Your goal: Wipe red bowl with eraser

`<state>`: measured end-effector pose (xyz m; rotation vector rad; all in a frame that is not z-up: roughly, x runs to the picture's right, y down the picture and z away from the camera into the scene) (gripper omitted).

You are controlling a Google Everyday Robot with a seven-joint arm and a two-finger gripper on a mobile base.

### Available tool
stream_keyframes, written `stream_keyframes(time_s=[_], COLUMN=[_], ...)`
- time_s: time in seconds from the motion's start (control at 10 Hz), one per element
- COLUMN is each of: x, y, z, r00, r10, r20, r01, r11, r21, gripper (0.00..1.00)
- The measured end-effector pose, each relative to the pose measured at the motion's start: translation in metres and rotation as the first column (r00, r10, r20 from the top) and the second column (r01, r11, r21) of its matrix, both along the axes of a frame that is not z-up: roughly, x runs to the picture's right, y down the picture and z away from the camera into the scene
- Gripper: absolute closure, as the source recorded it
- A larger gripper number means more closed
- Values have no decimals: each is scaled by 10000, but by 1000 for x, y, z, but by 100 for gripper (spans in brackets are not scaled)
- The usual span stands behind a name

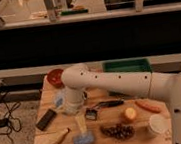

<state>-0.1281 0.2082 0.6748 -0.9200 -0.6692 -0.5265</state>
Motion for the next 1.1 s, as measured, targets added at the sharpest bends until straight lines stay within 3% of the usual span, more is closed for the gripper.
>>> stream_keyframes(time_s=[0.2, 0.7, 1.1], x=[-26, -128, -166], y=[7, 38, 18], z=[-3, -13, 0], r00=[9995, 9925, 9882], r10=[-41, -151, -231], r20=[324, 1213, 1514], r01=[39, 166, 199], r11=[10000, 9998, 9995], r21=[40, -113, 232], gripper=[0, 0, 0])
